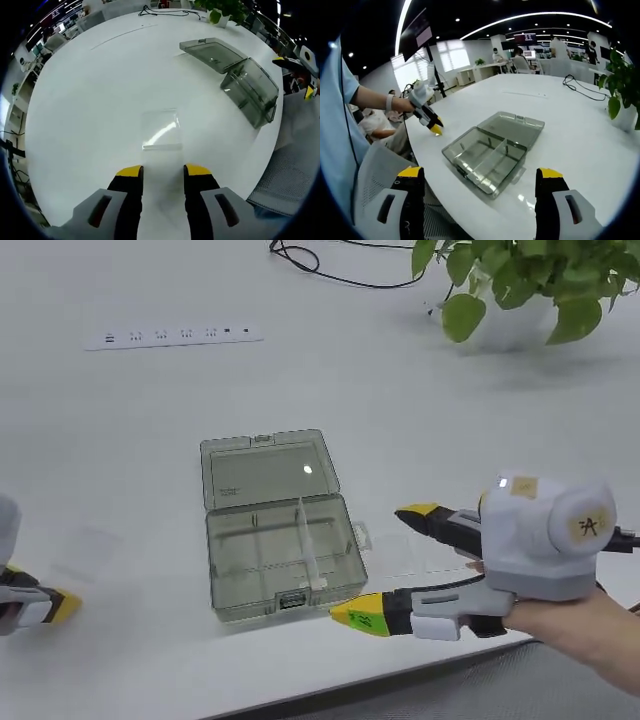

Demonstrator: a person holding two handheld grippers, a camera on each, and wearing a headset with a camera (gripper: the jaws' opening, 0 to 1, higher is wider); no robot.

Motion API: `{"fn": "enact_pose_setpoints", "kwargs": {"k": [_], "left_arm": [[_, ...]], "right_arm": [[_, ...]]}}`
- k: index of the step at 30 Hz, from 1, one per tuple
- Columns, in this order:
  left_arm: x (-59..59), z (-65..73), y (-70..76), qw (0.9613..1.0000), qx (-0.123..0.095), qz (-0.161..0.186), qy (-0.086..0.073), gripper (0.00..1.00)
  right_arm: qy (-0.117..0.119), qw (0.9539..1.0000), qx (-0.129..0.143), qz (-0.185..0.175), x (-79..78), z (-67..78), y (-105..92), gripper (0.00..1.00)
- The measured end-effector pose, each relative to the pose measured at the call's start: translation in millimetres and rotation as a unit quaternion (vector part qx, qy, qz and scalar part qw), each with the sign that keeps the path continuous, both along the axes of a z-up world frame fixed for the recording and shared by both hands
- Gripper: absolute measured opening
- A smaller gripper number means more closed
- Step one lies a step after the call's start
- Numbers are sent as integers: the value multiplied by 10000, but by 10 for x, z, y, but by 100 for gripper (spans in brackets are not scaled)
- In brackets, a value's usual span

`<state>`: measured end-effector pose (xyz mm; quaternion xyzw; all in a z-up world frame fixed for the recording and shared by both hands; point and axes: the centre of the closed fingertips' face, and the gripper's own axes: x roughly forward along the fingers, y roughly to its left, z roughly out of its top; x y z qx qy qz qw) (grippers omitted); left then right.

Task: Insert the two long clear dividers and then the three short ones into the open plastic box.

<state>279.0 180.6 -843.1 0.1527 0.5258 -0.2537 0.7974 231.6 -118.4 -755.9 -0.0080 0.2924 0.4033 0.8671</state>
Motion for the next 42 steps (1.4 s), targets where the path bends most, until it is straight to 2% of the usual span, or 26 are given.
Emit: {"fn": "enact_pose_setpoints", "kwargs": {"k": [6,13,16,17,20,23,30,33,42], "left_arm": [[2,2,-10,10000,-61,47,-45,30],[12,41,-16,9993,-289,198,-86,30],[17,67,-33,9983,-464,348,-95,30],[19,74,-37,9977,-537,413,-92,30],[25,127,-75,9959,-717,526,-157,30],[21,223,-165,9927,-1011,616,-226,30],[33,423,-367,9870,-1414,635,-418,30],[31,496,-477,9850,-1542,567,-521,30],[9,656,-831,9774,-1933,441,-729,30]], "right_arm": [[-17,10000,24,19,15,22,36,92],[-28,9999,51,82,2,65,104,92],[-6,9999,72,74,0,62,126,92],[72,9999,67,30,-7,44,127,92],[92,9999,77,12,-17,31,138,92],[183,9998,110,-18,-36,19,153,91],[263,9996,110,-20,-45,4,168,89],[377,9992,144,-73,-51,-2,170,88],[495,9979,338,-233,12,41,184,84]]}}
